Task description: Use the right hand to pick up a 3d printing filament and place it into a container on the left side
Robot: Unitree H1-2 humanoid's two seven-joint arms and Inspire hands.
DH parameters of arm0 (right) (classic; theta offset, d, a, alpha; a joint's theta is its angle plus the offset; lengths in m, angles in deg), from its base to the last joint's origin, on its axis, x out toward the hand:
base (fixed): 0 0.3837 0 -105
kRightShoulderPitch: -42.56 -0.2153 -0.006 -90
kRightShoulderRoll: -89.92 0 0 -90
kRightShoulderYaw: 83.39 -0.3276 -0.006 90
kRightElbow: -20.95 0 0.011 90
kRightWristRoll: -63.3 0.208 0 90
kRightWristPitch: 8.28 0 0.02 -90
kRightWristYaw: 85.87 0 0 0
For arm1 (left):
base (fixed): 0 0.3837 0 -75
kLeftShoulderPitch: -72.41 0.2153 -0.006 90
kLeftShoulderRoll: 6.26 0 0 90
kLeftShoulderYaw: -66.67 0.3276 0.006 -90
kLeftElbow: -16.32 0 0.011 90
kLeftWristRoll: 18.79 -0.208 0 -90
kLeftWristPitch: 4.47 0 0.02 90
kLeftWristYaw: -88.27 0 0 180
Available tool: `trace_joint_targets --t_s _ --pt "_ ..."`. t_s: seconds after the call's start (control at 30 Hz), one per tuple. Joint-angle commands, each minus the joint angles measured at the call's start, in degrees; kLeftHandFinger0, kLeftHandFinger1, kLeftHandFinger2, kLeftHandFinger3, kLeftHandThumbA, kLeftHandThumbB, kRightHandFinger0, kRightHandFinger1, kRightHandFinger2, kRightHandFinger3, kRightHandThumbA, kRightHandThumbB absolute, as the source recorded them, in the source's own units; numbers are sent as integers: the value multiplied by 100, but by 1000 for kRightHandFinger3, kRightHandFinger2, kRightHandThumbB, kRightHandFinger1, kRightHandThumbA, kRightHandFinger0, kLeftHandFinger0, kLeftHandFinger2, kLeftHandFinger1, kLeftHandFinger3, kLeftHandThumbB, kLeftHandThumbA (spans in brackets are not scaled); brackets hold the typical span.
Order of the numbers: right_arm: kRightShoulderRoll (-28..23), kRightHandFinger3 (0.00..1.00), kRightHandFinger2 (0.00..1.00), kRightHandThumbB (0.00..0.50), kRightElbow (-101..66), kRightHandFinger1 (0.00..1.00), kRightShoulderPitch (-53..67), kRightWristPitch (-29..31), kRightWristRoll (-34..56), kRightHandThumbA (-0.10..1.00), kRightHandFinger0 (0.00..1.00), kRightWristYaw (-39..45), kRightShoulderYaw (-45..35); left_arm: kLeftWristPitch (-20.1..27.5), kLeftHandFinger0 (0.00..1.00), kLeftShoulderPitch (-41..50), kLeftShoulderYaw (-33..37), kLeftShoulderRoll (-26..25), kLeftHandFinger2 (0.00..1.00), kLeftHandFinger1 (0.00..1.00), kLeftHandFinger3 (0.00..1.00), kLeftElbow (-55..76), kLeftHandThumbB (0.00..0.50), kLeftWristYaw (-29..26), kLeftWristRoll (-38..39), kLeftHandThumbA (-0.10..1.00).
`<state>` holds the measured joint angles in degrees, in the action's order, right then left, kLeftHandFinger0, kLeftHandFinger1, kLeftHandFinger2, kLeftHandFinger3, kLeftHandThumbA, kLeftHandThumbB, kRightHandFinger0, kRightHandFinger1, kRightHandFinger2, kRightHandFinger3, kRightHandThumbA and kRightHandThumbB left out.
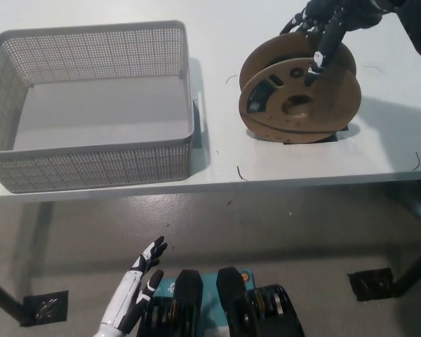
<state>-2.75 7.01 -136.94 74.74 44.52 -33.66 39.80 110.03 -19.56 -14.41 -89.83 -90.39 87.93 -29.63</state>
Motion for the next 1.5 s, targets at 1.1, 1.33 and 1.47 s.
trace_joint_targets --t_s 1.1,1.33,1.47 --pt "218 778 1000 201 333 670 1568 95 1007 -100 305 -2937 -2666 243 1000 -193 -44 -133 1000 1000 1000 123 333 -19 -60 1000" --pt "166 835 822 167 390 338 1728 -432 2565 -100 0 -3080 -4944 242 1000 -179 -87 -142 1000 1000 1000 160 328 -19 -107 1000" --pt "166 305 724 130 461 223 1793 -413 2917 -100 0 -3028 -5676 243 1000 -196 -65 -129 1000 1000 1000 116 329 7 -60 1000"
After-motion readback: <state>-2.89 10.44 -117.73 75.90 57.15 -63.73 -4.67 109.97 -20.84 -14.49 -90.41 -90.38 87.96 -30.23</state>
